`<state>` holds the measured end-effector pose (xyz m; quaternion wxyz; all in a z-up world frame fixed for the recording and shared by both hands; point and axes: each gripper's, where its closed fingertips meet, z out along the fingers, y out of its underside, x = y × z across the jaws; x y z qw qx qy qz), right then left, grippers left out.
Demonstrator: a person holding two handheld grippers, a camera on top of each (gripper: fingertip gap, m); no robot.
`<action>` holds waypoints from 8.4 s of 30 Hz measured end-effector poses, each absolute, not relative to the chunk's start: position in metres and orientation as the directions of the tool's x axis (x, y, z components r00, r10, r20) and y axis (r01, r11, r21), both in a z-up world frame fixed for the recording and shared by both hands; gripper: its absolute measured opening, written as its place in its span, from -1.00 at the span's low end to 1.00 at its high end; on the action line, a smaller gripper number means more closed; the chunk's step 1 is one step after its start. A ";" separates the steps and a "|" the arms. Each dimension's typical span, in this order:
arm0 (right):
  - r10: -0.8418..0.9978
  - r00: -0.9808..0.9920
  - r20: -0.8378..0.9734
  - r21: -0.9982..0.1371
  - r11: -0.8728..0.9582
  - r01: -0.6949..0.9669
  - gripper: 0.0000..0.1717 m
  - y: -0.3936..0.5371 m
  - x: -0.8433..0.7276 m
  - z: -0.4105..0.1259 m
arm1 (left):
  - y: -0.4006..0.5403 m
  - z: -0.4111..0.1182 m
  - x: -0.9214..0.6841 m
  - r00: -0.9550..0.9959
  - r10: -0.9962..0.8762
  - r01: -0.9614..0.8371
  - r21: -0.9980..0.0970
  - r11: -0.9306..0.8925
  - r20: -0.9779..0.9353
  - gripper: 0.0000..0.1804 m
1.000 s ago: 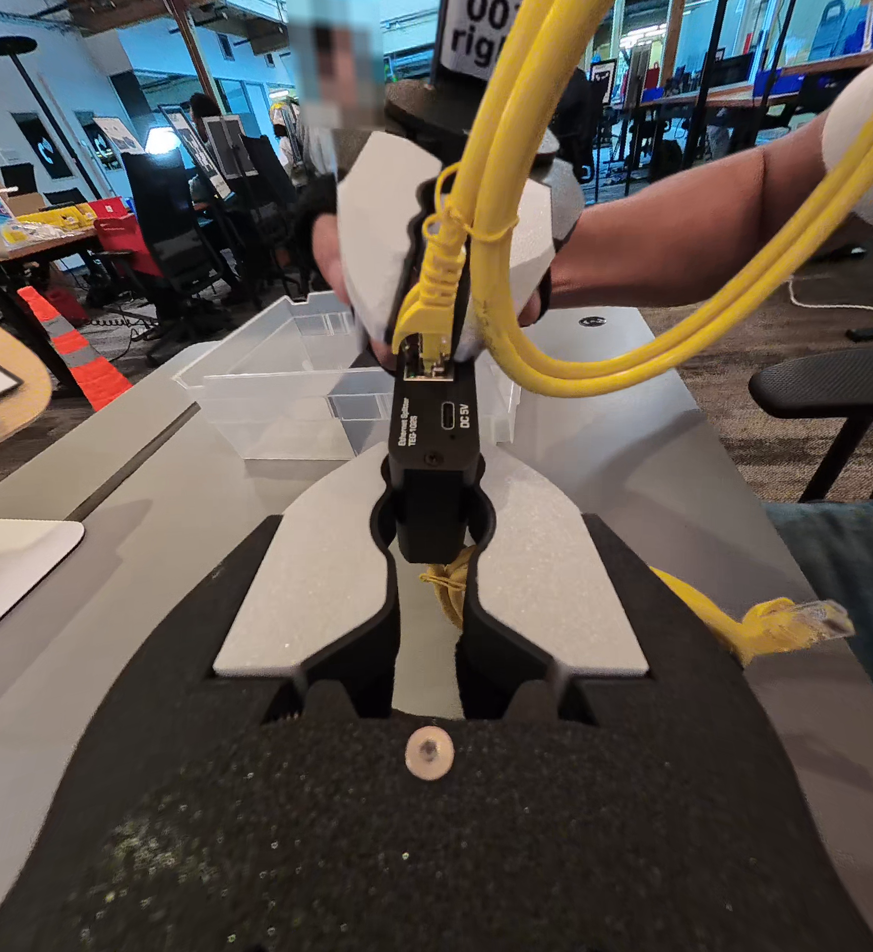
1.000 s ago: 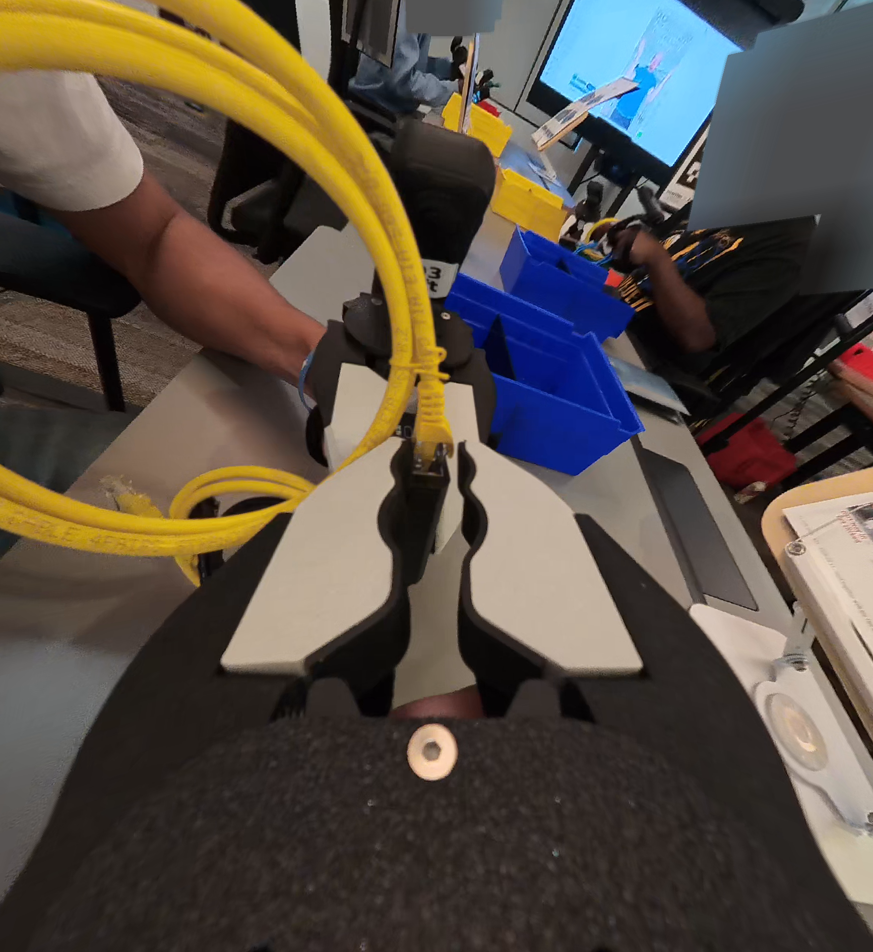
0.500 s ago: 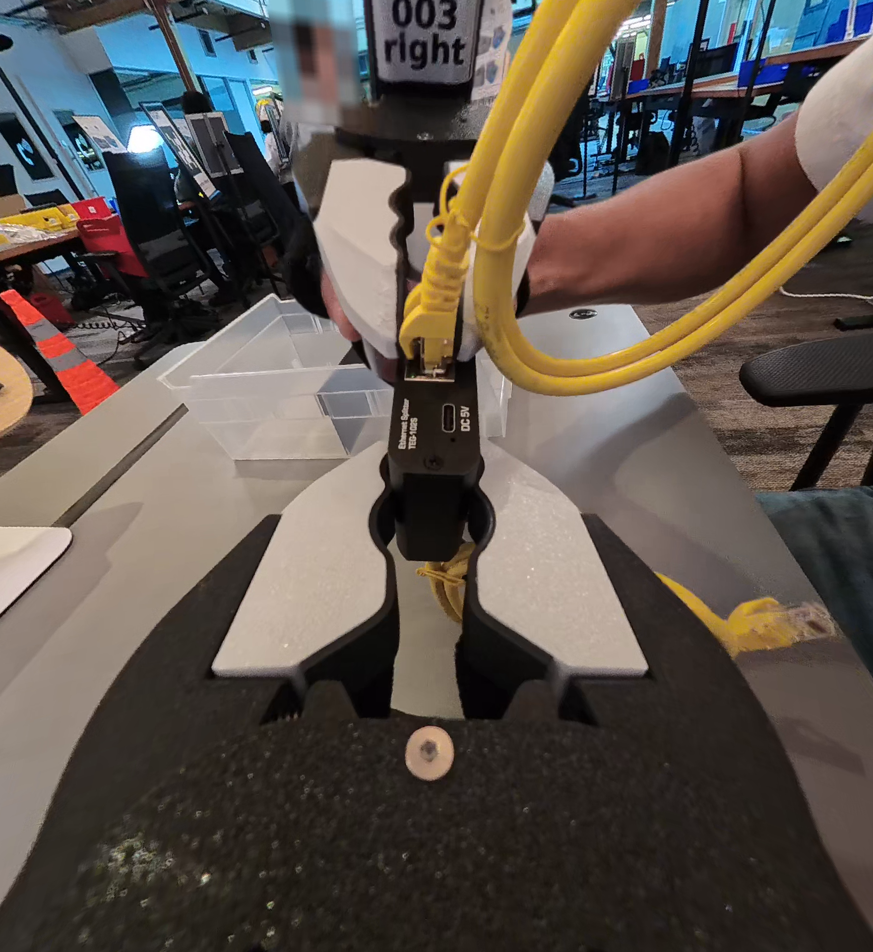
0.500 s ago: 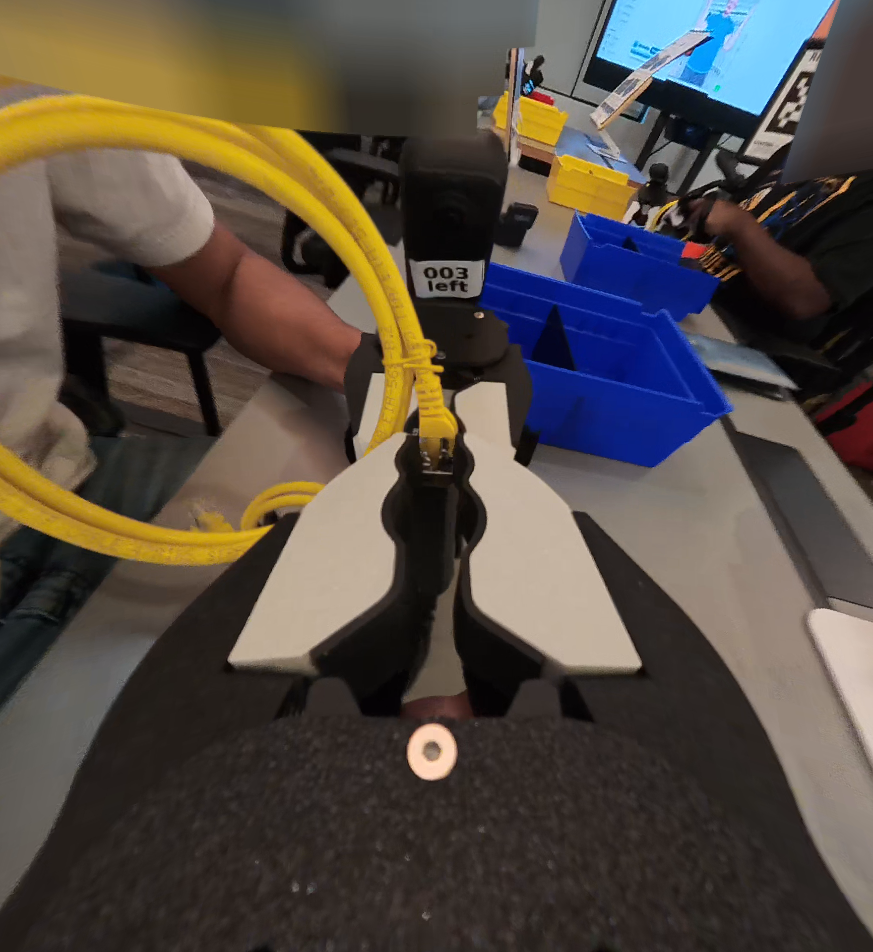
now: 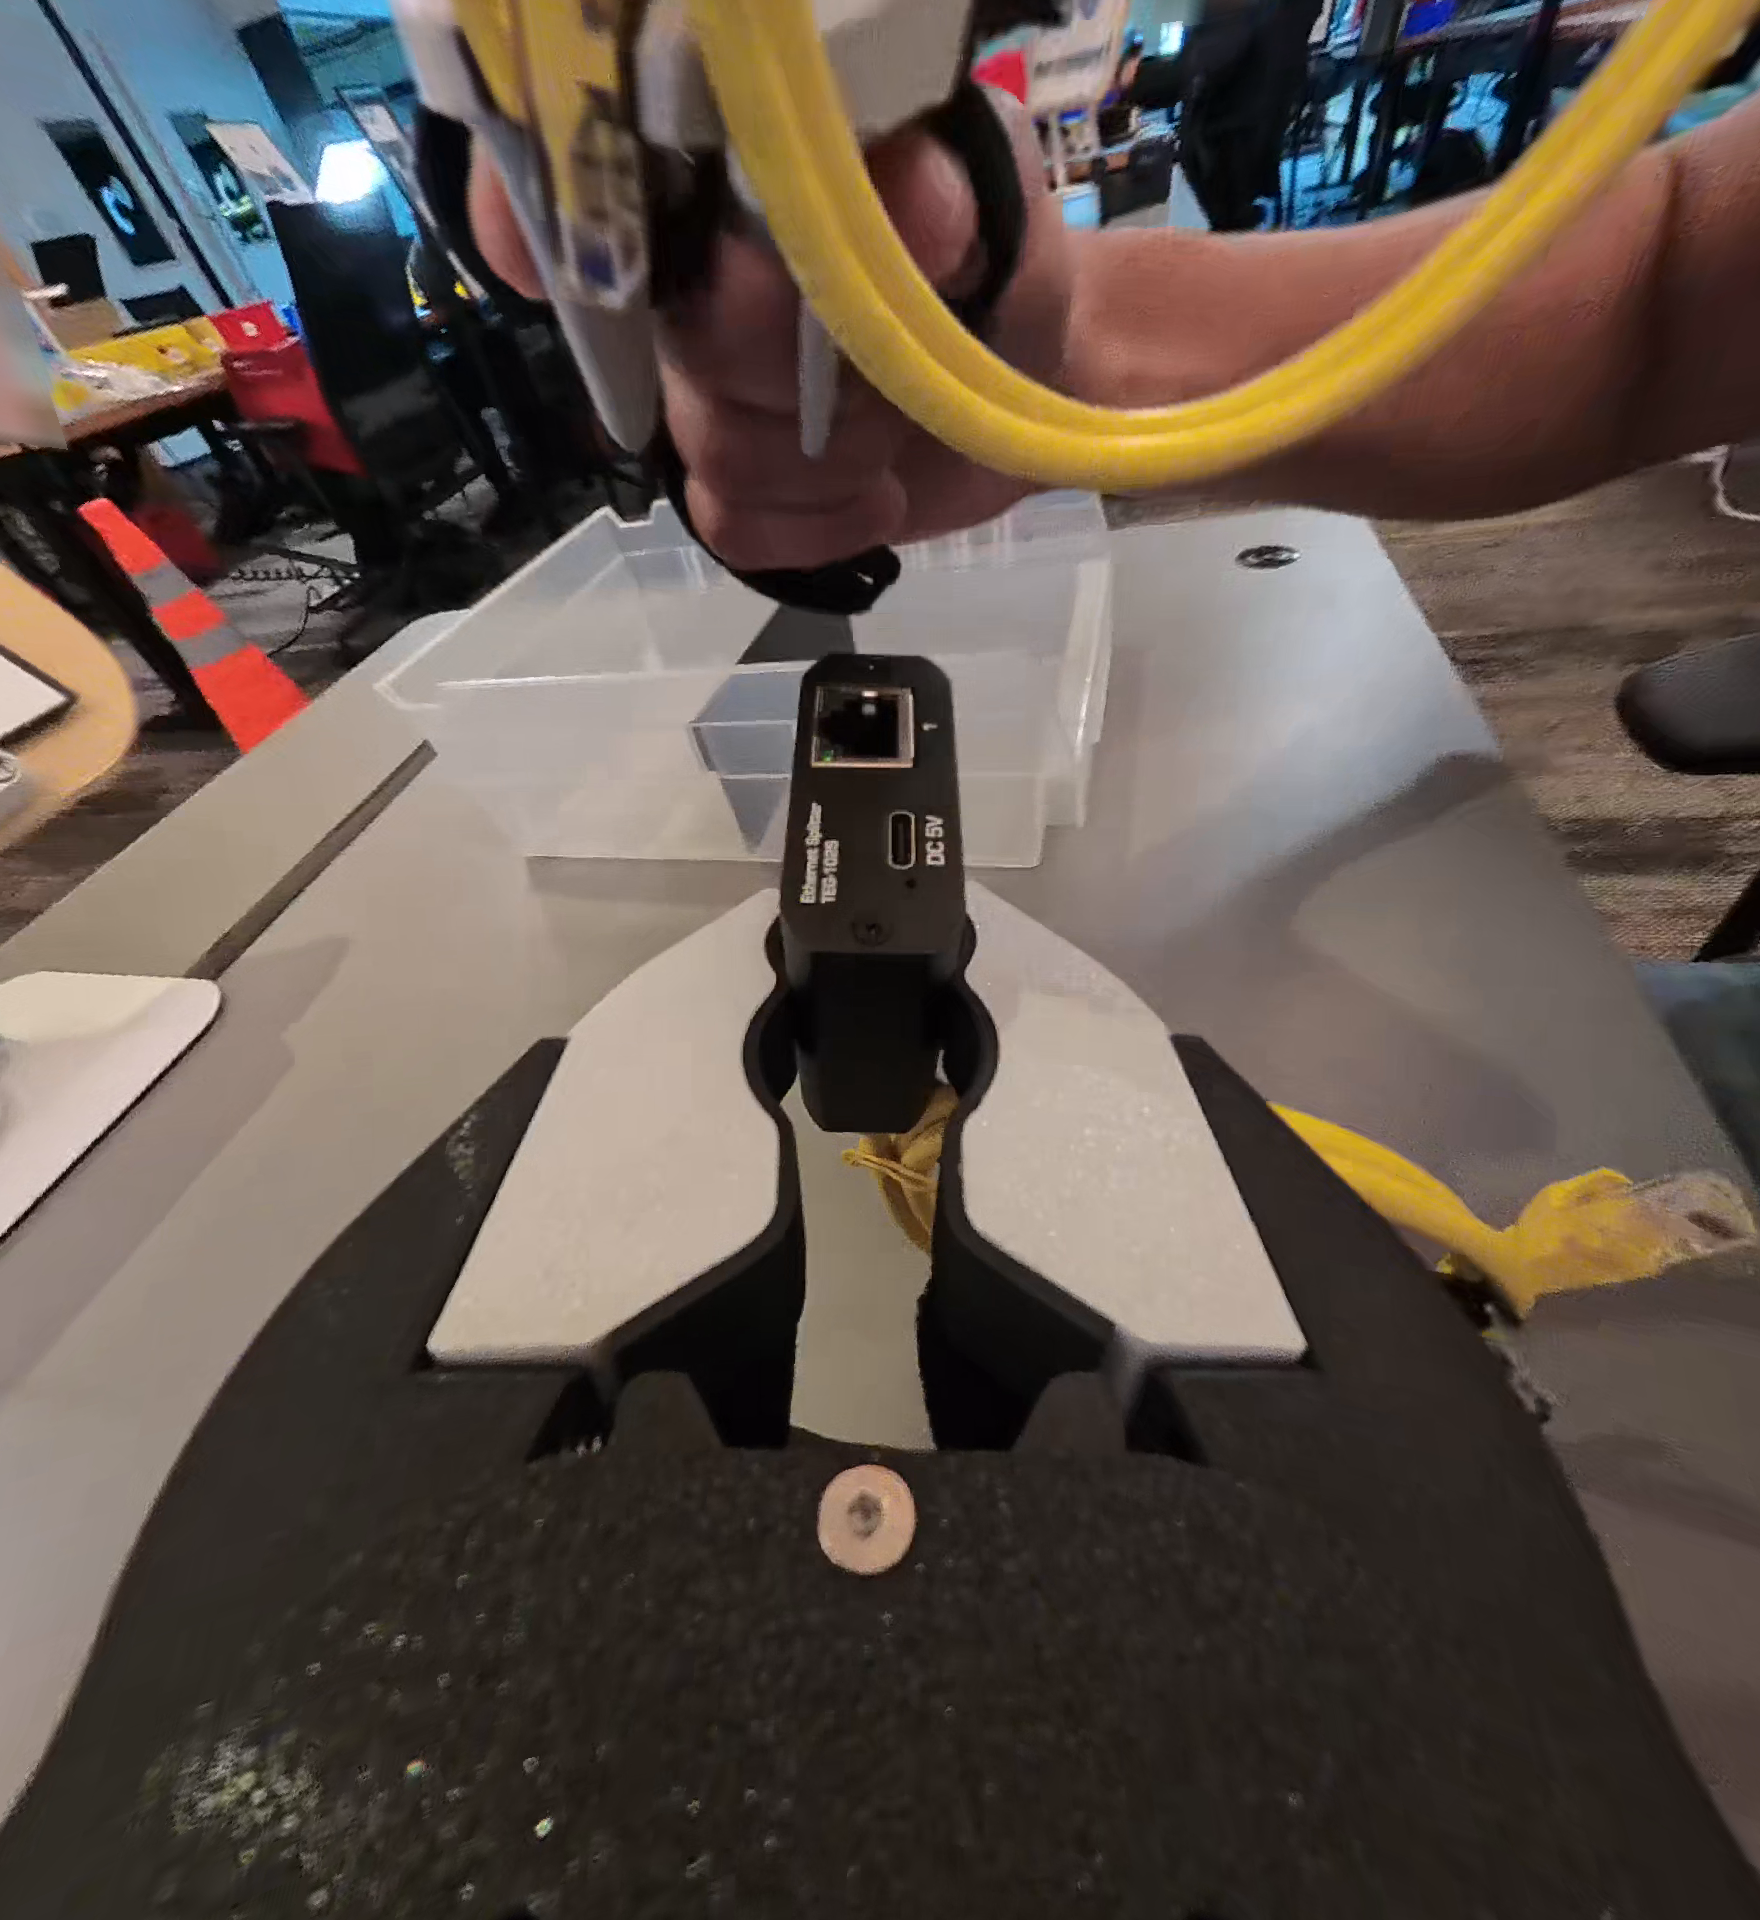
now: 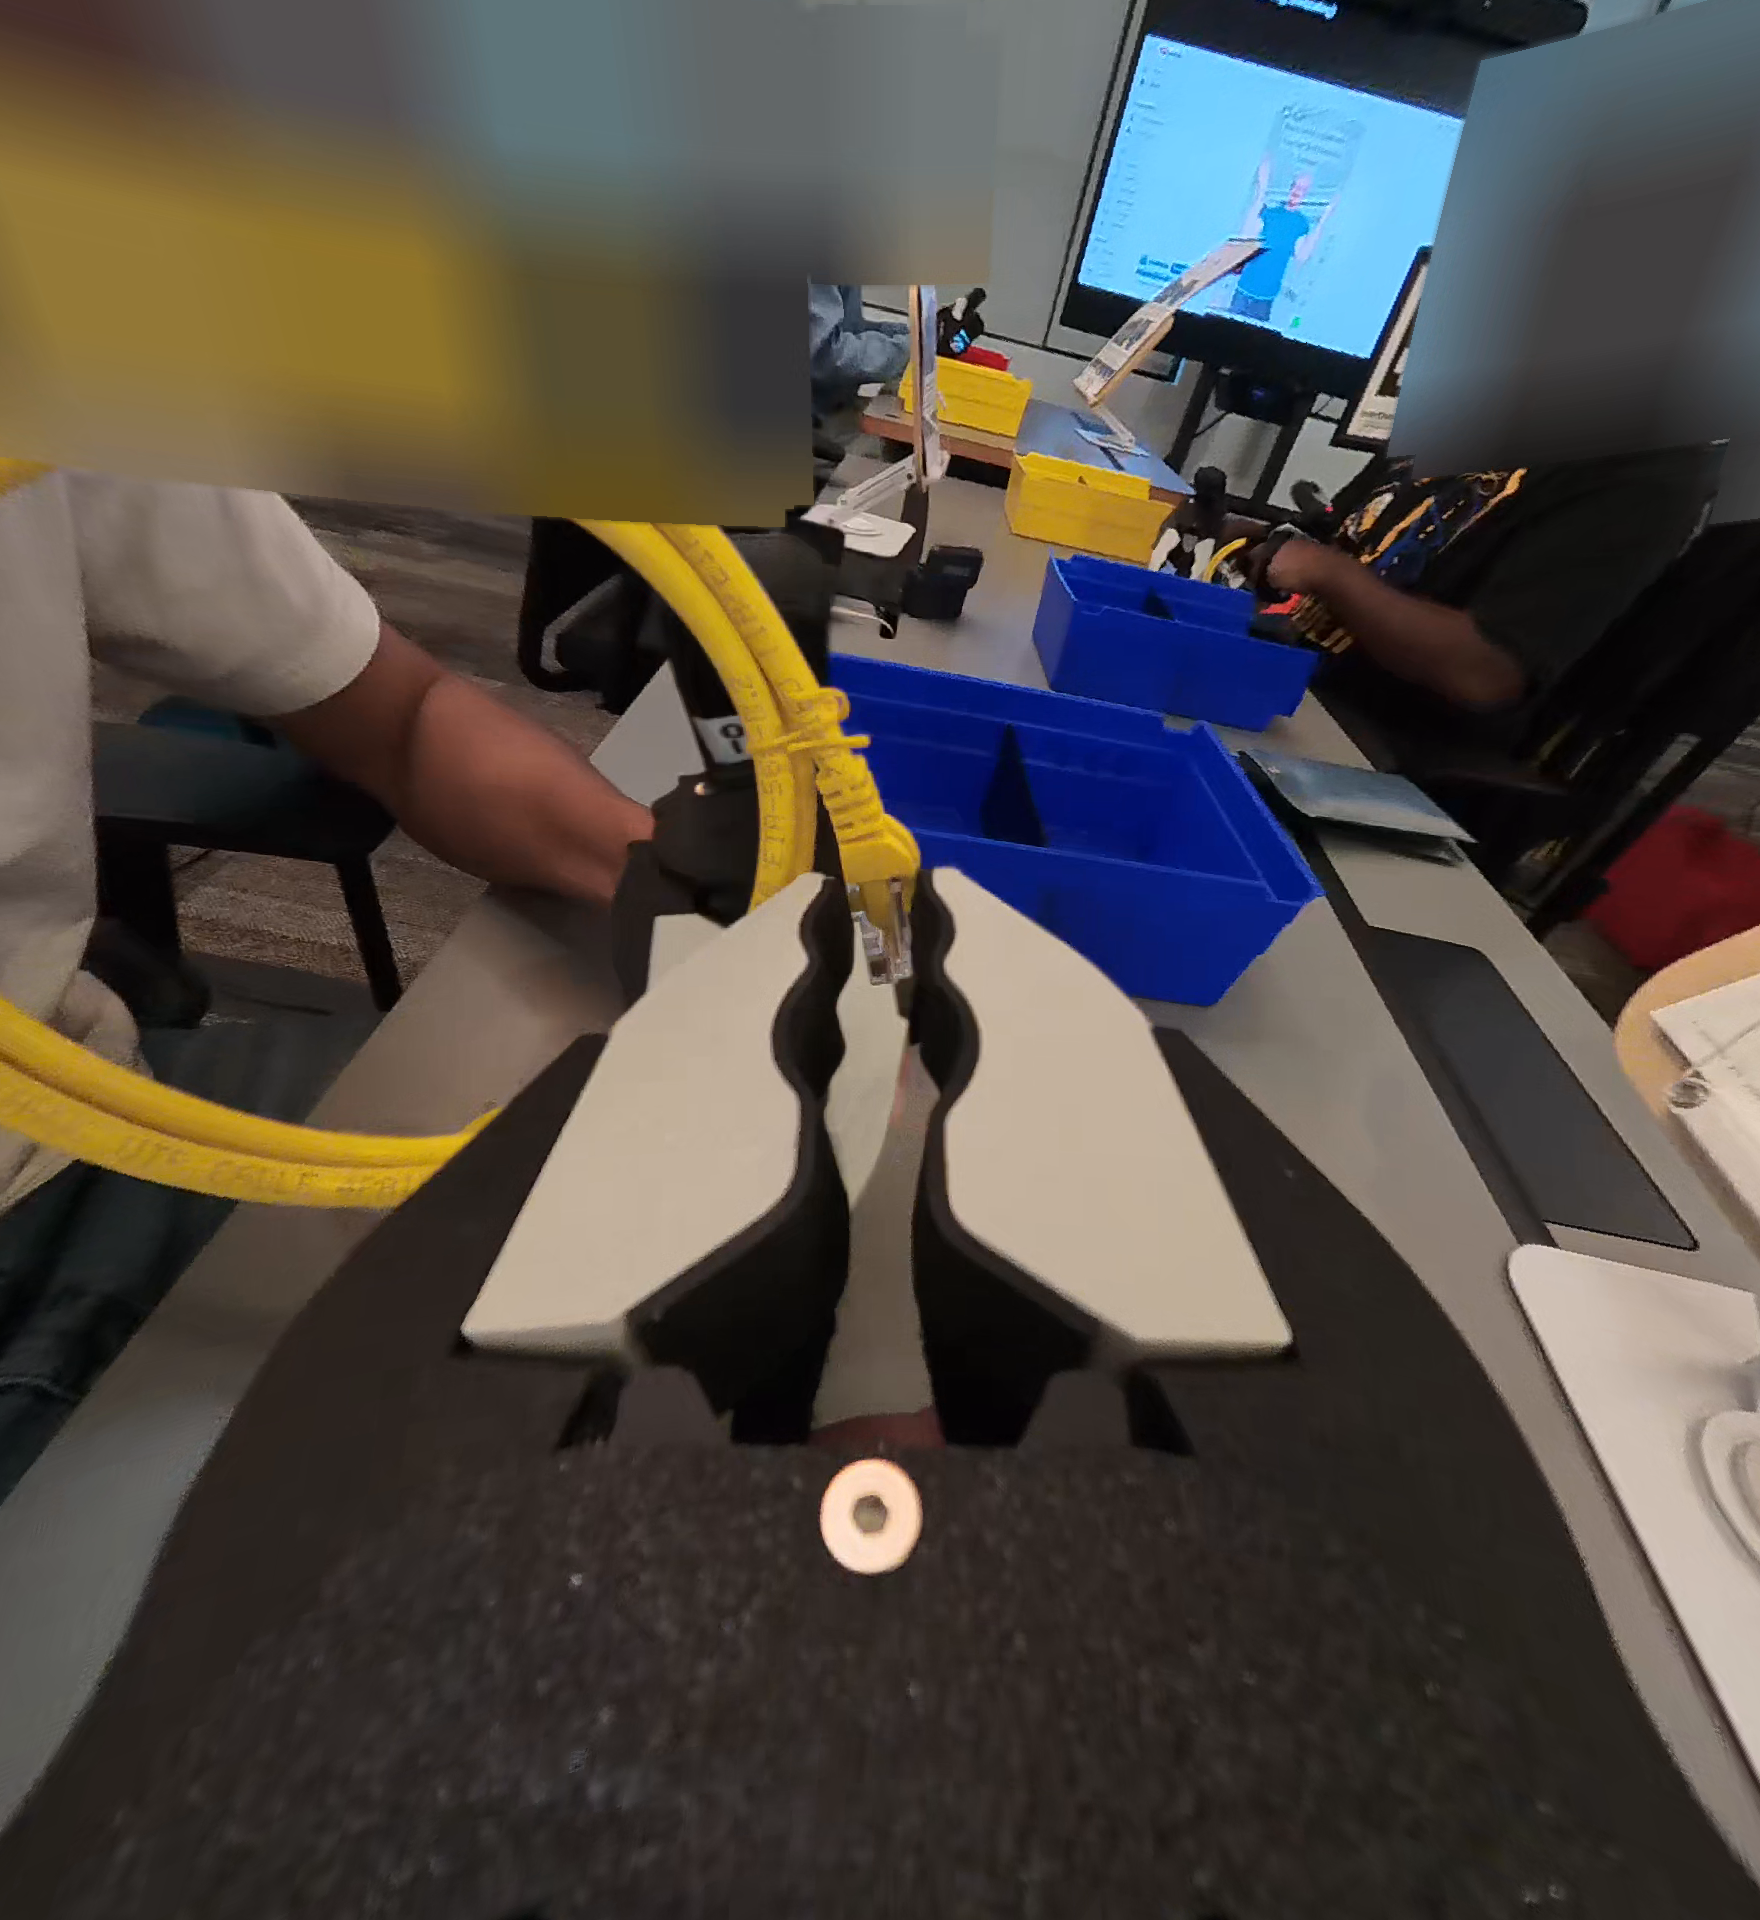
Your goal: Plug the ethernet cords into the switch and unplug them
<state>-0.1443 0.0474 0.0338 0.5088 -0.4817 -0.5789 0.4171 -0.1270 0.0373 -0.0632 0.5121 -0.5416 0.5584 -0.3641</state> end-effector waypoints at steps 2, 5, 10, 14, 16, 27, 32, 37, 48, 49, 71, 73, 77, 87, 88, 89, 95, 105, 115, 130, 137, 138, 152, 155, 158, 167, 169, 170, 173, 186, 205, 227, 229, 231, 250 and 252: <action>0.982 -0.018 0.186 -0.974 0.187 0.131 -0.87 0.049 -0.141 0.042 | 0.035 -0.060 -0.127 0.094 -0.980 -0.221 -0.964 0.150 -0.174 -0.74; 0.973 0.032 0.227 -0.958 0.217 0.190 -0.87 0.058 -0.133 0.049 | 0.037 -0.059 -0.131 0.102 -0.980 -0.212 -0.967 0.143 -0.168 -0.74; 0.861 0.332 0.385 -0.744 0.076 0.664 -0.87 0.127 -0.043 0.038 | 0.041 -0.056 -0.136 0.136 -0.973 -0.211 -0.965 0.155 -0.186 -0.73; 0.729 0.621 0.288 -0.414 -0.490 0.767 -0.86 0.125 0.087 -0.005 | 0.040 -0.054 -0.134 0.139 -0.972 -0.215 -0.964 0.155 -0.187 -0.73; 0.672 0.696 0.254 -0.202 -0.667 0.717 -0.86 0.096 0.136 -0.034 | 0.039 -0.055 -0.132 0.135 -0.974 -0.220 -0.964 0.148 -0.181 -0.73; 0.535 0.809 0.242 0.209 -0.843 0.495 -0.84 0.076 0.192 -0.149 | 0.027 -0.055 -0.125 0.100 -0.975 -0.224 -0.959 0.174 -0.201 -0.73; 0.557 0.767 0.318 0.239 -0.830 0.504 -0.59 0.059 0.201 -0.175 | 0.035 -0.051 -0.133 0.133 -0.971 -0.215 -0.962 0.166 -0.197 -0.73; 0.453 0.798 0.398 -0.124 -0.835 0.536 -0.34 0.065 0.179 -0.107 | 0.048 -0.045 -0.140 0.188 -0.971 -0.185 -0.976 0.114 -0.149 -0.73; 0.889 0.452 -0.077 -0.925 -0.233 0.300 -0.38 0.029 -0.116 -0.037 | 0.037 0.002 -0.160 0.044 -0.994 0.153 -0.984 -0.090 0.098 -0.74; 0.894 0.440 -0.089 -0.934 -0.228 0.275 -0.36 0.030 -0.126 -0.041 | 0.035 0.005 -0.161 0.030 -0.993 0.172 -0.979 -0.105 0.112 -0.74; 0.839 0.184 0.512 -0.297 -0.029 0.955 -0.87 0.017 -0.081 -0.073 | 0.004 -0.051 -0.175 0.094 -0.950 -0.563 -0.803 0.196 -0.298 -0.49; 0.829 0.133 0.543 -0.202 -0.025 0.979 -0.87 0.020 -0.078 -0.071 | 0.006 -0.061 -0.175 0.051 -0.917 -0.687 -0.681 0.255 -0.395 -0.49; 0.793 0.110 0.599 -0.142 -0.030 0.989 -0.87 0.029 -0.083 -0.055 | 0.017 -0.084 -0.167 0.020 -0.892 -0.803 -0.539 0.255 -0.452 -0.50; 0.904 0.227 0.362 -0.413 -0.063 0.909 -0.86 0.001 -0.100 -0.046 | 0.028 -0.092 -0.146 0.094 -0.911 -0.691 -0.685 0.230 -0.401 -0.72; 0.922 0.230 0.311 -0.459 -0.066 0.886 -0.86 -0.005 -0.104 -0.043 | 0.029 -0.095 -0.144 0.091 -0.905 -0.689 -0.683 0.243 -0.415 -0.72; 0.933 0.235 0.272 -0.498 -0.073 0.864 -0.87 -0.009 -0.108 -0.039 | 0.030 -0.097 -0.142 0.096 -0.898 -0.682 -0.686 0.255 -0.429 -0.72; 0.963 0.252 0.091 -0.702 -0.118 0.702 -0.80 -0.010 -0.115 -0.022 | 0.039 -0.090 -0.129 0.150 -0.890 -0.566 -0.775 0.281 -0.432 -0.72; 0.904 0.424 0.058 -0.995 0.016 0.103 -0.92 0.032 -0.065 0.054 | 0.029 -0.023 -0.150 -0.006 -1.000 0.098 -0.995 -0.005 0.005 -0.72; 0.994 0.106 0.005 -0.989 -0.010 0.146 -0.73 0.027 -0.155 -0.020 | 0.015 -0.024 -0.141 -0.158 -0.984 0.166 -0.981 -0.103 0.077 -0.72; 0.989 0.039 0.141 -0.978 0.133 0.160 -0.92 0.005 -0.178 -0.022 | 0.001 -0.053 -0.137 -0.075 -0.995 0.060 -0.996 0.059 -0.064 -0.72; 0.968 0.029 0.249 -0.940 0.235 0.247 -0.90 -0.001 -0.176 -0.031 | 0.006 -0.069 -0.137 -0.022 -0.971 -0.147 -0.960 0.239 -0.239 -0.72; 0.962 0.021 0.271 -0.931 0.256 0.259 -0.89 -0.003 -0.175 -0.032 | 0.006 -0.072 -0.138 -0.027 -0.962 -0.182 -0.945 0.271 -0.271 -0.72; 0.943 -0.038 0.330 -0.906 0.328 0.268 -0.79 -0.013 -0.174 -0.046 | -0.009 -0.086 -0.133 -0.110 -0.955 -0.218 -0.931 0.292 -0.274 -0.72; 0.936 -0.012 0.352 -0.905 0.343 0.250 -0.83 -0.010 -0.173 -0.044 | -0.007 -0.084 -0.135 -0.100 -0.959 -0.212 -0.936 0.282 -0.266 -0.72; 0.931 -0.016 0.365 -0.904 0.359 0.234 -0.83 -0.012 -0.173 -0.043 | -0.007 -0.083 -0.134 -0.099 -0.959 -0.209 -0.937 0.281 -0.266 -0.72; 0.926 -0.008 0.378 -0.900 0.370 0.232 -0.86 -0.013 -0.176 -0.039 | -0.012 -0.076 -0.134 -0.139 -0.974 -0.149 -0.969 0.198 -0.177 -0.71; 0.934 0.000 0.359 -0.909 0.349 0.227 -0.88 -0.013 -0.178 -0.039 | -0.012 -0.076 -0.134 -0.145 -0.975 -0.151 -0.971 0.187 -0.165 -0.71; 0.939 0.003 0.344 -0.917 0.335 0.218 -0.88 -0.012 -0.178 -0.039 | -0.011 -0.075 -0.134 -0.144 -0.978 -0.148 -0.974 0.173 -0.152 -0.71; 0.952 0.014 0.305 -0.932 0.295 0.209 -0.89 -0.007 -0.177 -0.041 | -0.008 -0.078 -0.133 -0.136 -0.985 -0.168 -0.977 0.131 -0.109 -0.71; 0.943 0.124 0.309 -0.945 0.291 0.147 -0.89 0.007 -0.137 0.006 | -0.004 -0.087 -0.133 -0.109 -0.985 -0.205 -0.966 0.157 -0.137 -0.71; 0.763 0.465 0.450 -0.859 0.228 0.458 -0.88 0.017 -0.036 0.037 | 0.060 -0.072 -0.149 0.179 -0.982 -0.101 -0.991 -0.082 0.063 -0.72; 0.869 0.493 -0.044 -0.999 -0.042 -0.015 -0.88 0.008 -0.074 0.024 | 0.020 -0.043 -0.145 -0.086 -0.962 0.093 -0.959 -0.267 0.259 -0.72; 0.846 0.532 -0.028 -0.996 -0.071 0.060 -0.88 0.013 -0.071 0.008 | 0.022 -0.034 -0.149 -0.107 -0.953 0.147 -0.943 -0.298 0.284 -0.72; 0.842 0.540 -0.009 -0.989 -0.088 0.122 -0.88 0.013 -0.074 -0.007 | 0.023 -0.031 -0.151 -0.127 -0.941 0.166 -0.928 -0.332 0.314 -0.72; 0.393 0.916 0.077 -0.723 -0.610 0.323 -0.88 0.035 0.172 -0.026 | 0.059 -0.045 -0.161 0.040 -0.936 0.144 -0.929 -0.341 0.350 -0.72; 0.348 0.937 0.017 -0.581 -0.760 0.293 -0.88 0.034 0.184 -0.070 | 0.057 -0.046 -0.159 0.033 -0.938 0.134 -0.932 -0.338 0.345 -0.72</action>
